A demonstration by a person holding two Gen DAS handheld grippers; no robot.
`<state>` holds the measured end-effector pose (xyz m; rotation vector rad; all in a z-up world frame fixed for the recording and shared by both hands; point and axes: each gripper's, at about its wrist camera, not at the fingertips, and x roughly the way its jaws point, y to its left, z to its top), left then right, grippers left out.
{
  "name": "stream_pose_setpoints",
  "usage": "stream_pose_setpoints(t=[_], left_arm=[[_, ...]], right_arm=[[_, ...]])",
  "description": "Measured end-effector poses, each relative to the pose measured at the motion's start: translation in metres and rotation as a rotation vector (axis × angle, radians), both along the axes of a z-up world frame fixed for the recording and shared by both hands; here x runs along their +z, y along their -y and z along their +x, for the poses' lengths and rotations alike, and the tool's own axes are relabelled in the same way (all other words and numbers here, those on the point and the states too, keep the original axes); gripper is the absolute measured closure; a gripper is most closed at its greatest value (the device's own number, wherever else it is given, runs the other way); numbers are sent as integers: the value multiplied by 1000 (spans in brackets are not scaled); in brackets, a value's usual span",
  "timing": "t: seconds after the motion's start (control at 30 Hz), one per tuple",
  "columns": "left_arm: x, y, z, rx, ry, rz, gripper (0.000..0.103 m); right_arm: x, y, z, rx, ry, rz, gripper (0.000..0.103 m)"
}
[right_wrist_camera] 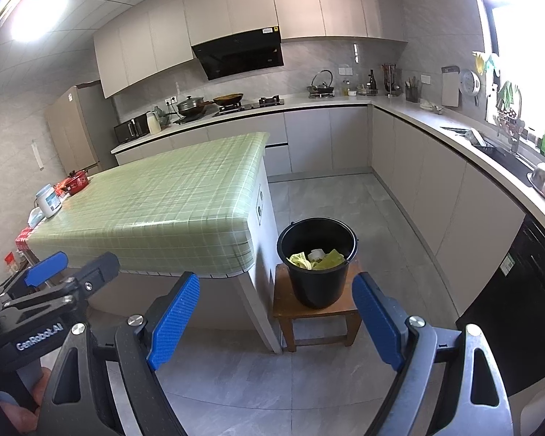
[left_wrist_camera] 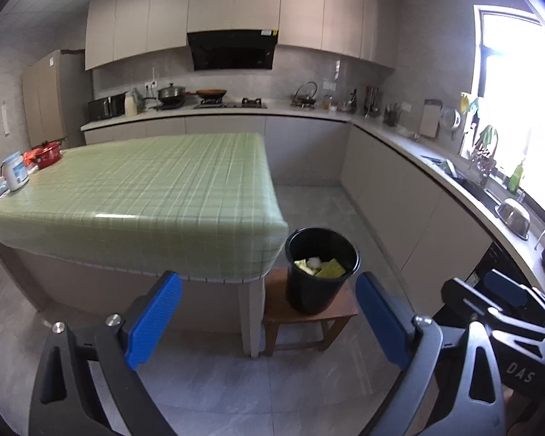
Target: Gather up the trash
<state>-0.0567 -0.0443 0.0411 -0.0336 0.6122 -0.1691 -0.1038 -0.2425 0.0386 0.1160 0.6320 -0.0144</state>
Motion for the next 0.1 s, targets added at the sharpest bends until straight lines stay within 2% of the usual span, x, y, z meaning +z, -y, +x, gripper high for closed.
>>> stream_pose_setpoints(t=[0.1], left_arm=[[2, 4, 4, 1, -9, 16, 4]], right_arm=[[-1, 4, 1, -9, -3, 1, 15]])
